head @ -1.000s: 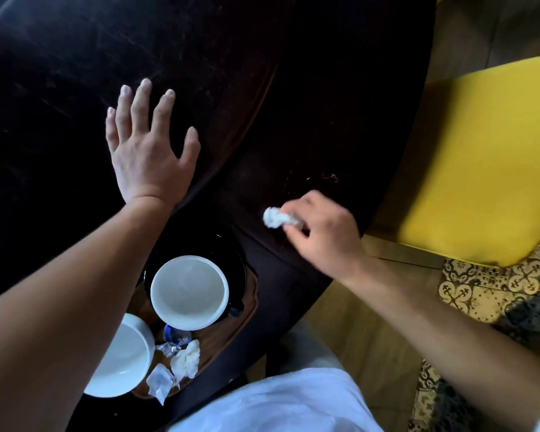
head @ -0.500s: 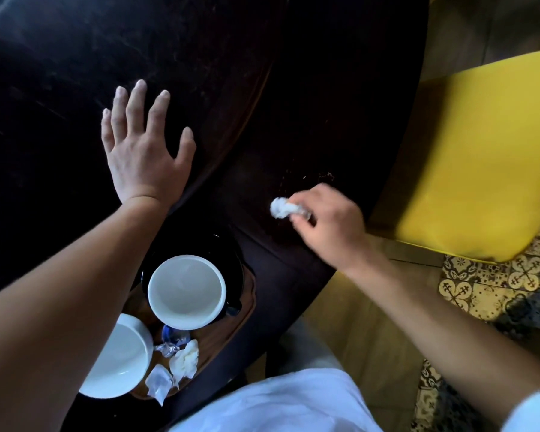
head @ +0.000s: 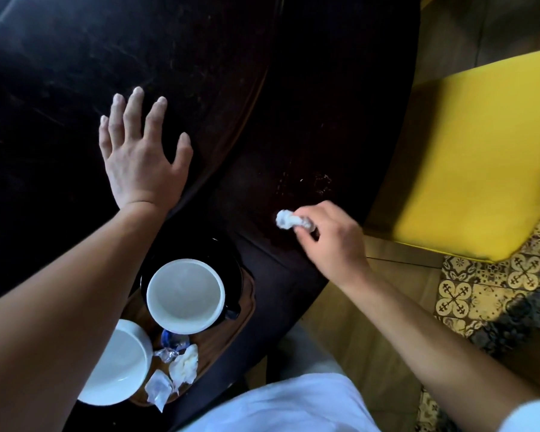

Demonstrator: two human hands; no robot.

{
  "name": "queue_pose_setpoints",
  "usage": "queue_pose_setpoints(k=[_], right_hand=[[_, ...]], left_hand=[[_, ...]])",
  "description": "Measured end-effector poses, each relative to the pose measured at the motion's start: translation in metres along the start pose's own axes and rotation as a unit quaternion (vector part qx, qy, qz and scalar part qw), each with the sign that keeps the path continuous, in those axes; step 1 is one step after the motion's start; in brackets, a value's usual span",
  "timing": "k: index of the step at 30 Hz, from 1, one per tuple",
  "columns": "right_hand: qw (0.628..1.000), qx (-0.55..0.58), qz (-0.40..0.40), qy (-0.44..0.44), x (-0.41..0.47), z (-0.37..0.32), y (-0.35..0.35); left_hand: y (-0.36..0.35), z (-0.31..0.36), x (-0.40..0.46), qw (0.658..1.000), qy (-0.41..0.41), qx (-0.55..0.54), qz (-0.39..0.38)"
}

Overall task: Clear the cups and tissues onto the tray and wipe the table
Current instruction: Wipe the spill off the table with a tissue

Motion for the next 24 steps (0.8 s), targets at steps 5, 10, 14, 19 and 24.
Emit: queue_pose_setpoints(k=[5, 10, 14, 19, 24], right_hand=[[0.999, -0.033, 0.021, -0.037, -0.004, 0.034, 0.011], [0.994, -0.030, 0.061, -0.085, -0.009, 0.060, 0.038], [0.999, -0.030, -0.014, -0.018, -0.025, 0.040, 0.015], [0.998, -0.028, 0.022, -0.058, 0.012, 0.061, 0.024], [0.997, -0.015, 0.030, -0.062, 0.020, 0.061, 0.036]], left_hand=[[0.000, 0.000, 0.000, 1.000, -0.001, -0.003, 0.001], [0.000, -0.001, 0.000, 1.000, -0.003, -0.008, 0.004], [0.000, -0.001, 0.000, 1.000, -0.002, -0.010, 0.004], [0.000, 0.000, 0.000, 1.000, -0.003, -0.006, 0.006], [0.000, -0.001, 0.000, 1.000, -0.001, -0.005, 0.002]])
Point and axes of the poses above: each hand's wrist, its own x-axis towards the middle knuckle, its own y-axis out of the back of the hand, z = x × y, the point moved 8 cm from there along x, towards the middle knuckle, and after that the axes turned 4 degrees about y, right-handed, at the moved point
